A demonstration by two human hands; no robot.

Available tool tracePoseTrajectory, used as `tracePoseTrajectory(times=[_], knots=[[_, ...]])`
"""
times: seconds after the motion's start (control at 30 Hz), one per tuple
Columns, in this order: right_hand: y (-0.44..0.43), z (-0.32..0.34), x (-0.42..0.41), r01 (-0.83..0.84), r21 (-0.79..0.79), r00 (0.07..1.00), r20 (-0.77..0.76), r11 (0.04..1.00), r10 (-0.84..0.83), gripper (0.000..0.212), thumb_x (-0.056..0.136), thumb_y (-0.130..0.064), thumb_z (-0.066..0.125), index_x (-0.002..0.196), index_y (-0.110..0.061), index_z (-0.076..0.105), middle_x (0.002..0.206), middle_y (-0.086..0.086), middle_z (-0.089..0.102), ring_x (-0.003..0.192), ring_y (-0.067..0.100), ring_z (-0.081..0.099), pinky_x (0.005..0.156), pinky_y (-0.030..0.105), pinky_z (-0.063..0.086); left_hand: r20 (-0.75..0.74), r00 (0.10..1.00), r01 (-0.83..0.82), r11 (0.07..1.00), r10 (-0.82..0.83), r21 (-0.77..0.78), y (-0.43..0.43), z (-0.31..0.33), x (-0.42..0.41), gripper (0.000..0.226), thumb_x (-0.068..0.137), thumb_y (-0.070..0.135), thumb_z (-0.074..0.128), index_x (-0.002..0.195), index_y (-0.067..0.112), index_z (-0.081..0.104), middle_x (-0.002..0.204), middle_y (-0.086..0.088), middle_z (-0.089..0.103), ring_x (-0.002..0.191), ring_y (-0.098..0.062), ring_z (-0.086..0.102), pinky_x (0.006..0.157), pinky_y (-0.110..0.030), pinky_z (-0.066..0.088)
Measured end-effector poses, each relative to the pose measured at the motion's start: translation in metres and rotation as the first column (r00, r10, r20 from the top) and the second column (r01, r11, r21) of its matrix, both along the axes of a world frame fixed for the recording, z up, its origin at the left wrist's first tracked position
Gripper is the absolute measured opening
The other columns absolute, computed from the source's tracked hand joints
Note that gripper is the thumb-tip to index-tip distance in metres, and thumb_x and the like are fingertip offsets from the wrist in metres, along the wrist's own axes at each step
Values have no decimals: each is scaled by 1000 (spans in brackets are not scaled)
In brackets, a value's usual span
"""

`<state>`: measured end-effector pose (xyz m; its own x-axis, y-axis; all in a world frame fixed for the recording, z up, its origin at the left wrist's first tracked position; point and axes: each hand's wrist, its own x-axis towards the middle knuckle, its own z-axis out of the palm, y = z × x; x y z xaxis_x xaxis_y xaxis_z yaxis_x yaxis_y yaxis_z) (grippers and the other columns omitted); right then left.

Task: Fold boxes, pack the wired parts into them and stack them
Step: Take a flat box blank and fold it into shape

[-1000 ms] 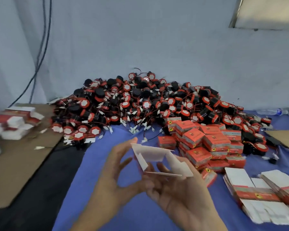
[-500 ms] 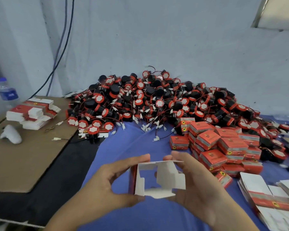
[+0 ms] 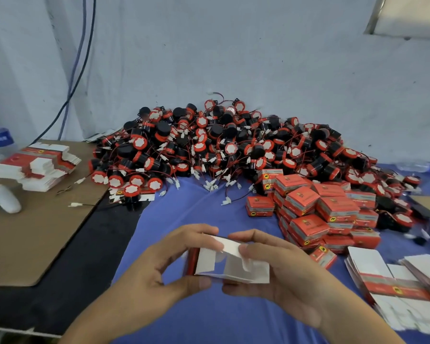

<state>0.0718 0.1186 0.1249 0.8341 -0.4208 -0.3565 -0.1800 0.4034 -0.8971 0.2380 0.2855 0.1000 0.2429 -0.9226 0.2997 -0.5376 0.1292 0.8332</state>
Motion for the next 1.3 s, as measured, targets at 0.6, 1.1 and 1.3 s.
tracePoseTrajectory(times=[0.6, 1.1, 1.3], knots=[[13, -26, 6, -5, -591, 997, -68, 807, -44, 26, 100, -21, 56, 95, -41, 72, 95, -13, 67, 84, 18, 67, 60, 19, 54, -292, 940, -215, 971, 177, -105, -26, -33, -24, 32, 88, 45, 74, 119, 49, 66, 132, 20, 64, 127, 1, 55, 97, -14, 49], [-1, -20, -14, -55, 36, 947, 319, 998, 41, 44, 90, -20, 69, 132, -30, 66, 137, 2, 65, 129, 22, 59, 97, 44, 55, -628, 768, -248, 962, 125, -111, -18, -43, -21, 47, 75, 42, 76, 120, 28, 68, 125, 1, 69, 115, -19, 65, 87, -33, 58], [11, -37, -6, 81, -222, 936, 351, 972, 2, 35, 82, -13, 75, 111, -29, 66, 122, 2, 71, 112, 21, 69, 83, 38, 60, -457, 874, -265, 951, 167, -160, -20, -34, -33, 36, 84, 32, 71, 120, 32, 67, 119, 4, 68, 103, -17, 66, 79, -24, 56]])
